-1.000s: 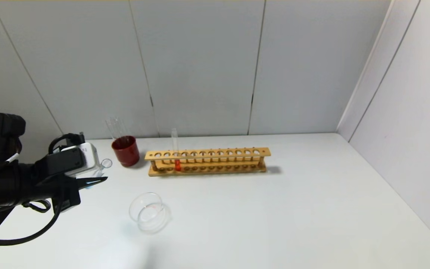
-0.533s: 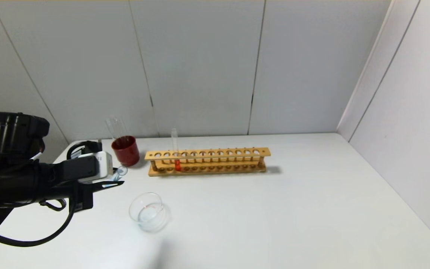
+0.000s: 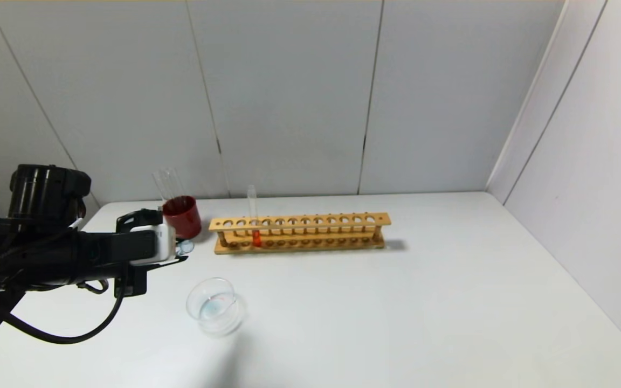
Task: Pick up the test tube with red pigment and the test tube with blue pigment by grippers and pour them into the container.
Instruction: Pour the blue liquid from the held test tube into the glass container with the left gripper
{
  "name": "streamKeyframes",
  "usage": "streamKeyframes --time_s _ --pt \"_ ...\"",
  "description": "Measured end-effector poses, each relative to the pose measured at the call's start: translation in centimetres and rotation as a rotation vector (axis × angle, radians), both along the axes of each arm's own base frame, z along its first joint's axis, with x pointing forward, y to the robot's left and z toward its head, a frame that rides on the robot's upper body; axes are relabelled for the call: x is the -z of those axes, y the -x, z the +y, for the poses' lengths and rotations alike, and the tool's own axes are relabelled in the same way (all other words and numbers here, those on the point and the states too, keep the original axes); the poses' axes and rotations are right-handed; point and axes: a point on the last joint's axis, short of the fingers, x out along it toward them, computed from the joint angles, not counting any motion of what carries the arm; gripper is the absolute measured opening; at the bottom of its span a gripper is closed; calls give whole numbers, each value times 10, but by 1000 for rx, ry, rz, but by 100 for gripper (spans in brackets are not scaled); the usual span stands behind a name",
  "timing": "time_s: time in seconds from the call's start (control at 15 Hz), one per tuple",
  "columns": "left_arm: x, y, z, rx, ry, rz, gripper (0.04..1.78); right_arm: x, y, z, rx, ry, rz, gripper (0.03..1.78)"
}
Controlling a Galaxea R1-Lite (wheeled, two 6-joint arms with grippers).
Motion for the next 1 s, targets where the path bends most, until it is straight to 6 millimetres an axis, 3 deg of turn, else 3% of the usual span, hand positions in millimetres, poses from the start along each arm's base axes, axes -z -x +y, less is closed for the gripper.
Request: streamKeyframes --time_s 1.0 --pt "-2 -3 8 29 -84 -73 32 0 0 0 0 0 0 175"
